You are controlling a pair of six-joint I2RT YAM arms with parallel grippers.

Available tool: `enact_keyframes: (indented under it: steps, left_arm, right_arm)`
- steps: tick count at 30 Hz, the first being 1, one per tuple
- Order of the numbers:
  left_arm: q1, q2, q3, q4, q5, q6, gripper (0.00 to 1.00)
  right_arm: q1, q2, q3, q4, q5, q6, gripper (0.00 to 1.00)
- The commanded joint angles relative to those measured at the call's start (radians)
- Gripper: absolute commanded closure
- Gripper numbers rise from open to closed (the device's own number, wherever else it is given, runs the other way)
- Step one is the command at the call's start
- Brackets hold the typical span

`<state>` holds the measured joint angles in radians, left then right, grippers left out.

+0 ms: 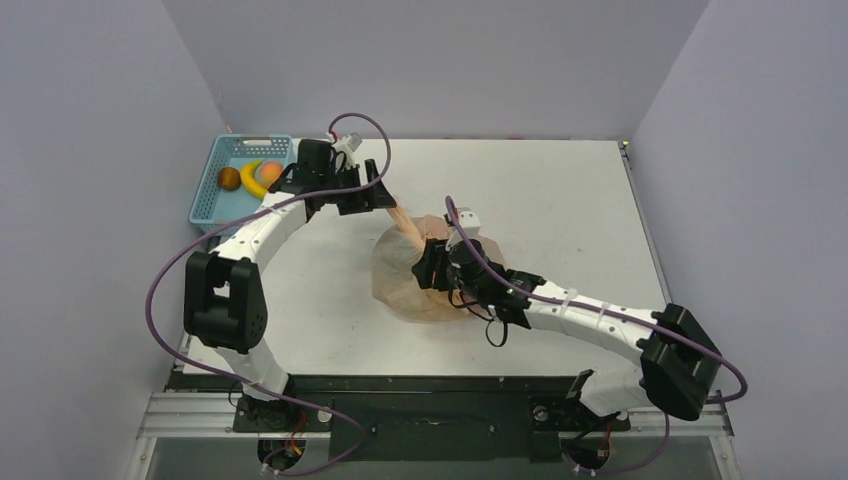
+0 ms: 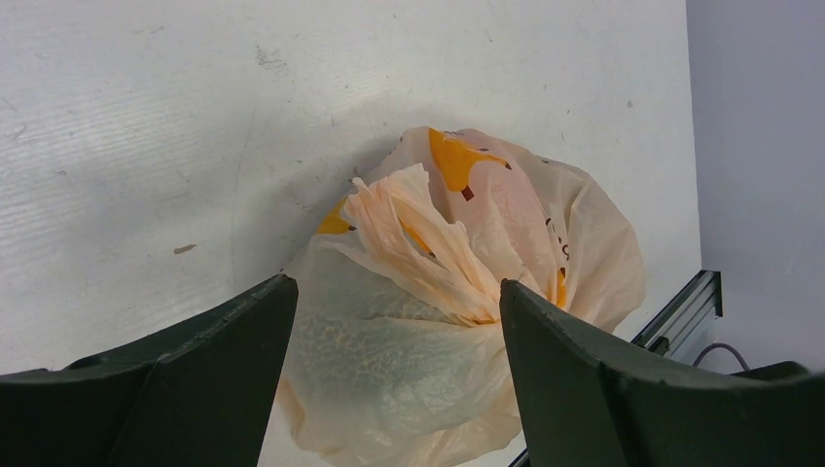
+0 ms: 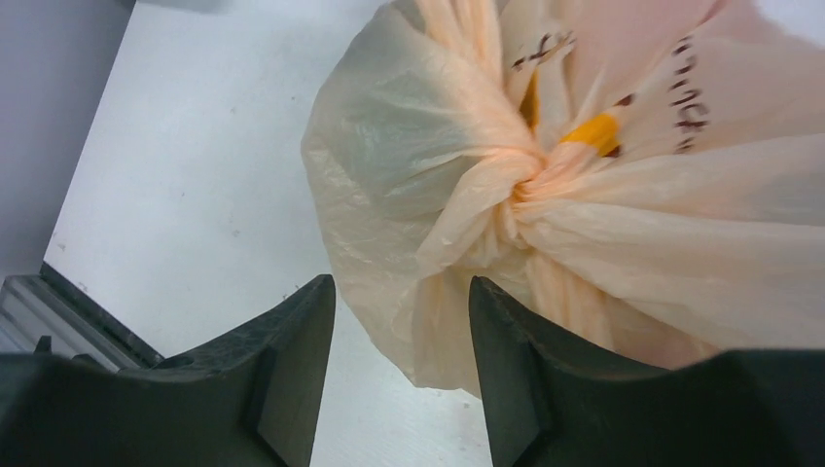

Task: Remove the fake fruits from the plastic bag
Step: Move the plastic bag to the center of the board, then untie the plastic bag at the center of the board.

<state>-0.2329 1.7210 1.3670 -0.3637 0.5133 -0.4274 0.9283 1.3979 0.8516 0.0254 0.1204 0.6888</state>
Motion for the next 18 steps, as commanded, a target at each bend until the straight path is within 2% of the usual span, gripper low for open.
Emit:
enact_keyframes:
  steps: [1,10,16,18]
  left_arm:
    - [-0.051,-0.017,0.054,-0.021,0.011,0.078,0.25]
    - [-0.181,0.002,0.112,-0.160,-0.120,0.188,0.25]
    - [-0.263,0.029,0.140,-0.222,-0.186,0.236,0.26]
    - [-0.295,0.043,0.158,-0.255,-0.226,0.251,0.29]
  right_arm:
    - [-0.046,-0.117,-0.026,-0.073,0.096,-0.074,0.50]
    - [-0.277,-0.295,-0.065,-0.134,0.041,-0.100,0.49]
    - [-0.333,-0.277,-0.061,-0.151,-0.033,-0.115,0.48]
    - [-0.334,-0.245,-0.055,-0.137,-0.075,-0.114,0.48]
